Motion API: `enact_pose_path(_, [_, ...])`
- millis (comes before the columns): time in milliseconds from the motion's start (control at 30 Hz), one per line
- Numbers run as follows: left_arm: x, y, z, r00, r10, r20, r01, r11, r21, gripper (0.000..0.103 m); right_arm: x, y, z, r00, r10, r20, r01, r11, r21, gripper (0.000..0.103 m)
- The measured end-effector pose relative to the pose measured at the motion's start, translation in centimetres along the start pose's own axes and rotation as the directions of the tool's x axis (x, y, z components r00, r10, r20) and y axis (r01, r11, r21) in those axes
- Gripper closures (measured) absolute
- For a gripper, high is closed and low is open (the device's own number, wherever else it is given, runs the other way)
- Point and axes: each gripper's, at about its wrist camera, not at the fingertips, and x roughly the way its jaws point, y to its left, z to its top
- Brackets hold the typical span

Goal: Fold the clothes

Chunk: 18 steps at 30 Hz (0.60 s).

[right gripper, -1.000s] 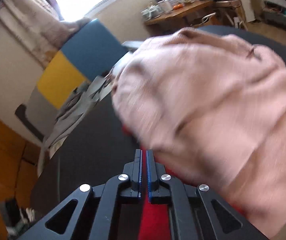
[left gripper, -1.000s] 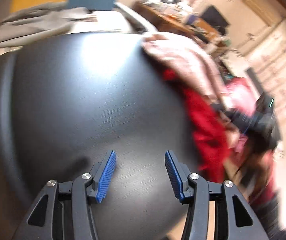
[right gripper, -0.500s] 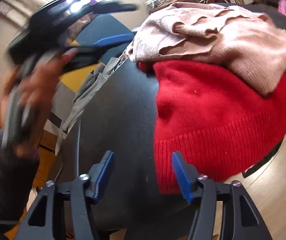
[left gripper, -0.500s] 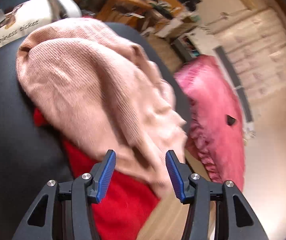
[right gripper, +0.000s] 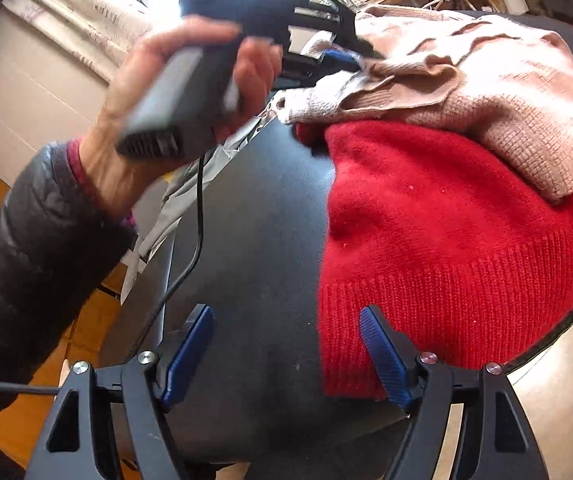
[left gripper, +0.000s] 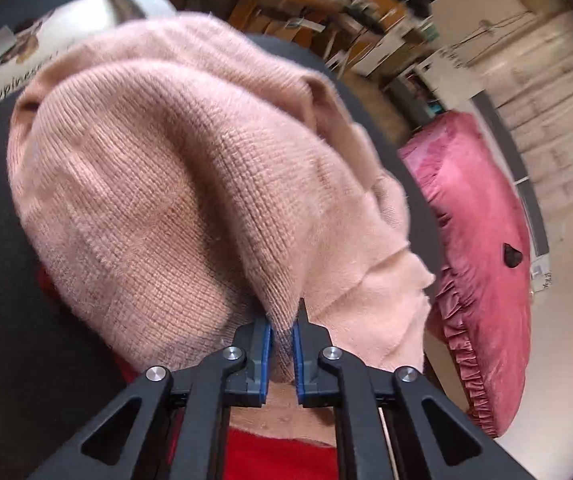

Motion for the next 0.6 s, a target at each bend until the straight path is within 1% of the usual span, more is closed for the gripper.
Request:
enact_pose_path(133, [-3.9,0.4,-1.0,0.995,-0.049,0.083,0.047,0.999,0.025,0.096,-0.5,0.0,-0.3,1.000,-0.011,0.007,0.011,1.000,0.003,0.026])
enact_pose_path(200, [-6.8,0.9,-1.5,0.989,-0.070,0.133,0.066,0.997,0.034,0.096,-0.5,0.3,-0.3,1.000,-0.028,0.006,0.028,1.000,-0.001,0.026])
enact_pose_path(300, [-11.7,2.5,-2.8,0.976,-0.108,0.187,0.104,0.994,0.035,0.096,-0.9,1.0,-0.6,0.998,-0.060,0.009,0.060,0.998,-0.021,0.024])
enact_pose_path(367, [-14.4,3.1,-4.3,0.969,-0.112,0.221,0.106,0.994,0.039,0.096,-1.3,1.4,-0.5,0.997,-0.076,0.012,0.076,0.997,-0.026,0.023])
enact_pose_path(467, [-18.0,6.4,-7.4,0.963,-0.111,0.247,0.112,0.994,0.008,0.096,-1.8,2.3,-0.7,0.996,-0.087,0.012,0.088,0.996,-0.034,0.021])
enact_pose_path(600, [-21.9,12.1,-12.4,0.960,-0.073,0.271,0.094,0.993,-0.065,0.096,-2.4,3.0,-1.5,0.993,-0.117,0.003,0.117,0.992,-0.050,0.020])
